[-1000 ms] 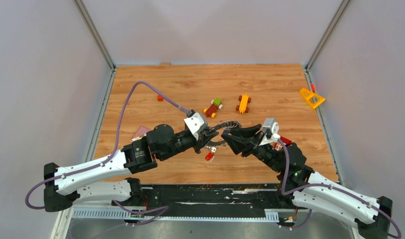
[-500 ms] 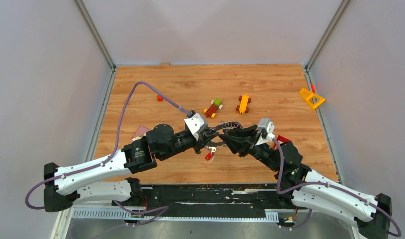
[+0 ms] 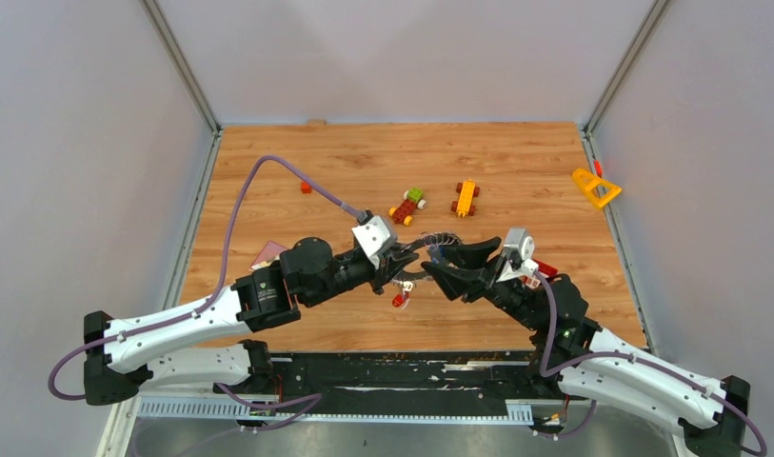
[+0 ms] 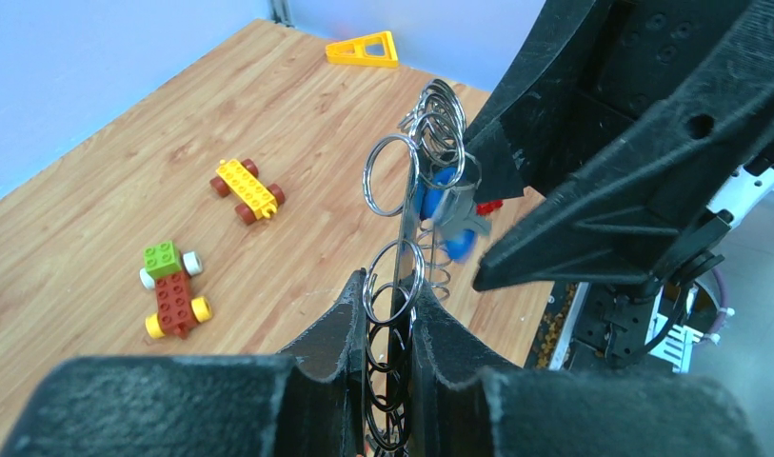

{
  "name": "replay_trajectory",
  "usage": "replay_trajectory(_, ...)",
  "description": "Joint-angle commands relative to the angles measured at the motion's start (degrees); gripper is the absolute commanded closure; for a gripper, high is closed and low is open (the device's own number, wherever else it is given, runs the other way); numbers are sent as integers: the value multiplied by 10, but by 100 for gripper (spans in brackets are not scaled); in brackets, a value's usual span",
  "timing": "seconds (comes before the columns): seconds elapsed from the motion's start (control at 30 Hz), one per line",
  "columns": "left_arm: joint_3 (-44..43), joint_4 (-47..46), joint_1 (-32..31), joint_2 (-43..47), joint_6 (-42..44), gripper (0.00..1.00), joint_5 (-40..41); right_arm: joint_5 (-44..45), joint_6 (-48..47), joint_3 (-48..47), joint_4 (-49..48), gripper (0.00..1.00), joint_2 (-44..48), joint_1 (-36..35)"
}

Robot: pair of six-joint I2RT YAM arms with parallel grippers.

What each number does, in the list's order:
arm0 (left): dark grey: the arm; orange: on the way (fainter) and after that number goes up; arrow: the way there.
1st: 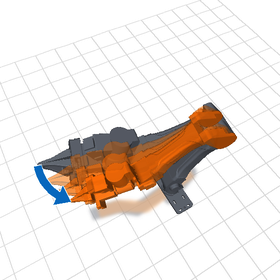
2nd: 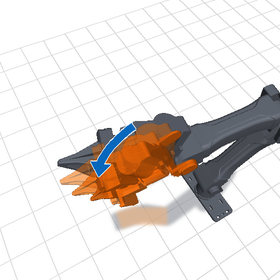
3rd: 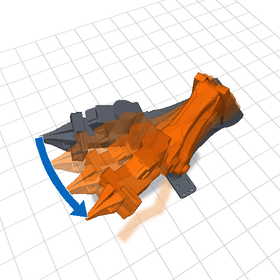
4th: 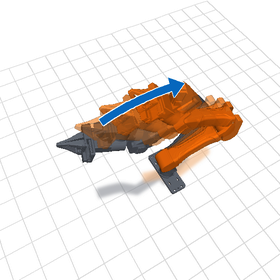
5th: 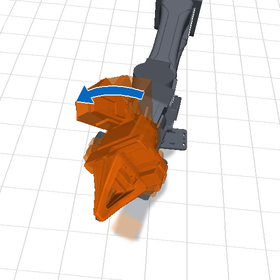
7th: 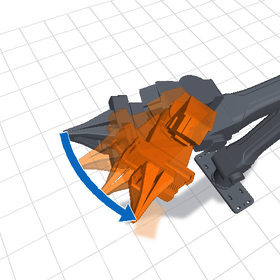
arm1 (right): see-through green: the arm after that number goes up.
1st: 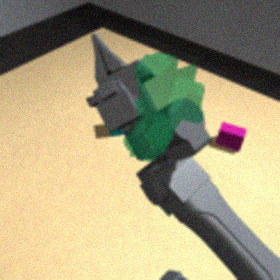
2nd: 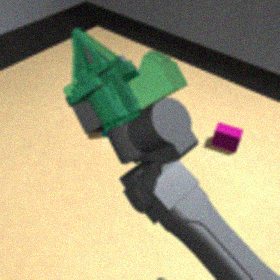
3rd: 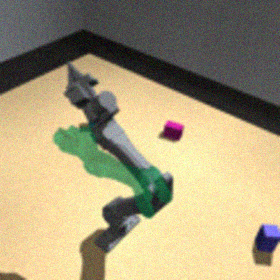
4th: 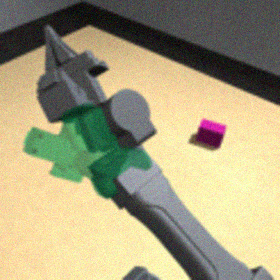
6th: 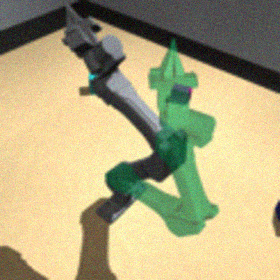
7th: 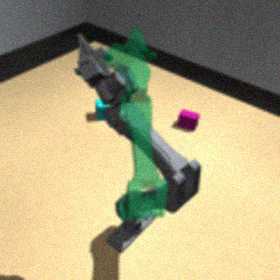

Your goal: Remove the keys from the keyring

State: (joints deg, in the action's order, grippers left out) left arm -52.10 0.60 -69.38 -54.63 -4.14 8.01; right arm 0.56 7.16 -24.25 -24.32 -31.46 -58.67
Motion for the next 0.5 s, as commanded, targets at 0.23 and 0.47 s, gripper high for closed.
replay_trajectory(0.23,-9,-32,-3,12,-3,100,-12,-9,-7,6,-20,63,8,2)
replay_trajectory(0.47,-9,-31,-2,15,-4,100,-13,-8,-5,6,-19,77,9,1)
